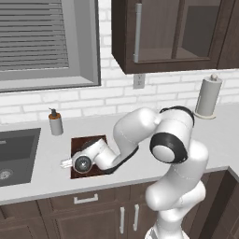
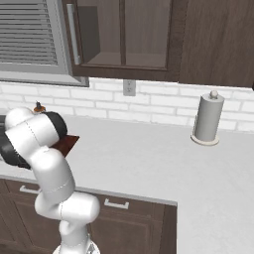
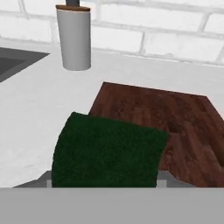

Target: Pick up the sponge from the counter and clean the cutting board by briefly scrubbing or pressing down on the cutting board. Once finished, release the sponge.

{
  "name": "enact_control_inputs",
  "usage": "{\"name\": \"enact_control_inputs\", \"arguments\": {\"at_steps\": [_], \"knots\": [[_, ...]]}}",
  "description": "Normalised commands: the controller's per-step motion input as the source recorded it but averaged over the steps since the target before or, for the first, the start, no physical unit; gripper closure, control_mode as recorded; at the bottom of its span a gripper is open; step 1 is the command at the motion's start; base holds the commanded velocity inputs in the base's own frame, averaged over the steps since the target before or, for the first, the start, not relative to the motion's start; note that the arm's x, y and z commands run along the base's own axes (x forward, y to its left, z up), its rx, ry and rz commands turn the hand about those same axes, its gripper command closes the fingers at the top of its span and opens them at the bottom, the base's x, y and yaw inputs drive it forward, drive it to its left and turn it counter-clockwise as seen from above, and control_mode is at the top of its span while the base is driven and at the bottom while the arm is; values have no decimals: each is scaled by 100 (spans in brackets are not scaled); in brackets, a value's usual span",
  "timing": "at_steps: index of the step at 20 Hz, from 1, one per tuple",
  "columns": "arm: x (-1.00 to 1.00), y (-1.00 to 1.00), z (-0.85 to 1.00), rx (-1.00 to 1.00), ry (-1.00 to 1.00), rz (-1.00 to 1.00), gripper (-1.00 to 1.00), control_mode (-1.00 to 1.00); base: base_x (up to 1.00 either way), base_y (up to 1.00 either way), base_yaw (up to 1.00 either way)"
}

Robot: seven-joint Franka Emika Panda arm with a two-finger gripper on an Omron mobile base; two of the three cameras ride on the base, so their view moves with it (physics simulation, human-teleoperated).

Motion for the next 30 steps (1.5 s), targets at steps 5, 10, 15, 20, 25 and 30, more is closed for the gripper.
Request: {"name": "enact_control_inputs", "arguments": {"at_steps": [5, 10, 15, 20, 25, 30], "knots": [[58, -14, 0, -3, 0, 0, 100, -100, 0, 0, 0], [68, 0, -1, 0, 0, 0, 100, -100, 0, 0, 0], [62, 0, 0, -2, 0, 0, 100, -100, 0, 0, 0], [57, 0, -3, -3, 0, 0, 100, -100, 0, 0, 0], [57, 0, -11, -7, 0, 0, 100, -100, 0, 0, 0], [37, -6, -20, -16, 0, 0, 100, -100, 0, 0, 0]]}}
